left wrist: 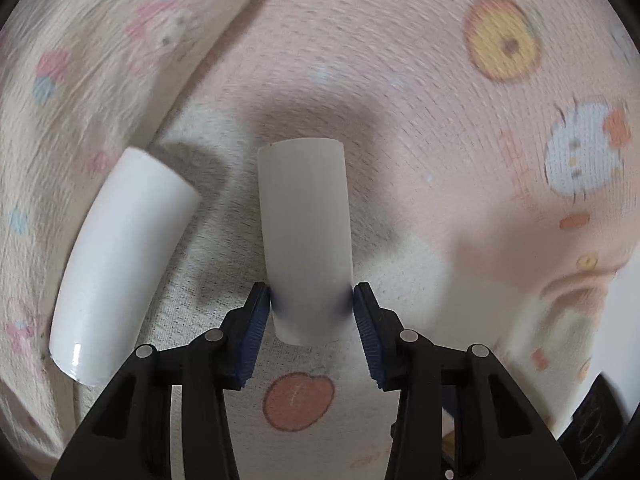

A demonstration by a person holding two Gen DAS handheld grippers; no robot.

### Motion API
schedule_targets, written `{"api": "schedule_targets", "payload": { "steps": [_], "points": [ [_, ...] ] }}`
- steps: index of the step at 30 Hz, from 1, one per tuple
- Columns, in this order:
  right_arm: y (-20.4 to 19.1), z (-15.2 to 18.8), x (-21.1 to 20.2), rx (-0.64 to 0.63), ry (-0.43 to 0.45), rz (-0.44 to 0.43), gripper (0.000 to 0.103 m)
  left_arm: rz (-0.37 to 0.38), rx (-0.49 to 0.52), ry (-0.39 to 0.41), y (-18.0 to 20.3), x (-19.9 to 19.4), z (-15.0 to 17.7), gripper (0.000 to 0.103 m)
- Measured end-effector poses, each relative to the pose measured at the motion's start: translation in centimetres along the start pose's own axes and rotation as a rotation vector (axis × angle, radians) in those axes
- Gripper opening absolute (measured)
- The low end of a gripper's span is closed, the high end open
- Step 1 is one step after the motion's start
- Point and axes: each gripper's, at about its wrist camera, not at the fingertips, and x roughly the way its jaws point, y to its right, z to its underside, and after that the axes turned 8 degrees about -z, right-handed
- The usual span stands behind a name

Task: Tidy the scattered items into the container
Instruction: 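Close the left gripper on a white tube while the right gripper closes on it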

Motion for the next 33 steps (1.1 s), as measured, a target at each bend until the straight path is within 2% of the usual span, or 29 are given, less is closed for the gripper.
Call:
{"api": "schedule_targets", "payload": {
  "steps": [6, 9, 15, 19, 23, 33],
  "points": [
    [0.3, 1.3, 0.8, 0.025, -0.006, -0.045, 0.052, 0.109, 0.087, -0.086, 1.1, 1.1, 3.6, 0.047],
    [0.8, 2.3, 1.4, 0.056, -0.012, -0.086, 0.052, 0.181, 0.096, -0.129, 1.2, 1.8, 5.9, 0.047],
    [1.8, 5.1, 2.5, 0.074, -0.047, -0.11, 0.052, 0.261, 0.136, -0.179, 2.2, 2.9, 9.4, 0.047],
    [2.2, 7.6, 2.6, 0.089, -0.044, -0.151, 0.043, 0.25, 0.193, -0.181, 2.6, 2.7, 11.3, 0.047],
    [2.8, 10.1, 2.0, 0.137, -0.04, -0.17, 0.043, 0.235, 0.248, -0.192, 3.5, 2.5, 13.7, 0.047],
    [2.8, 17.3, -0.5, 0.22, -0.096, -0.124, 0.043, 0.251, 0.254, -0.297, 3.0, 1.8, 21.7, 0.047]
  ]
}}
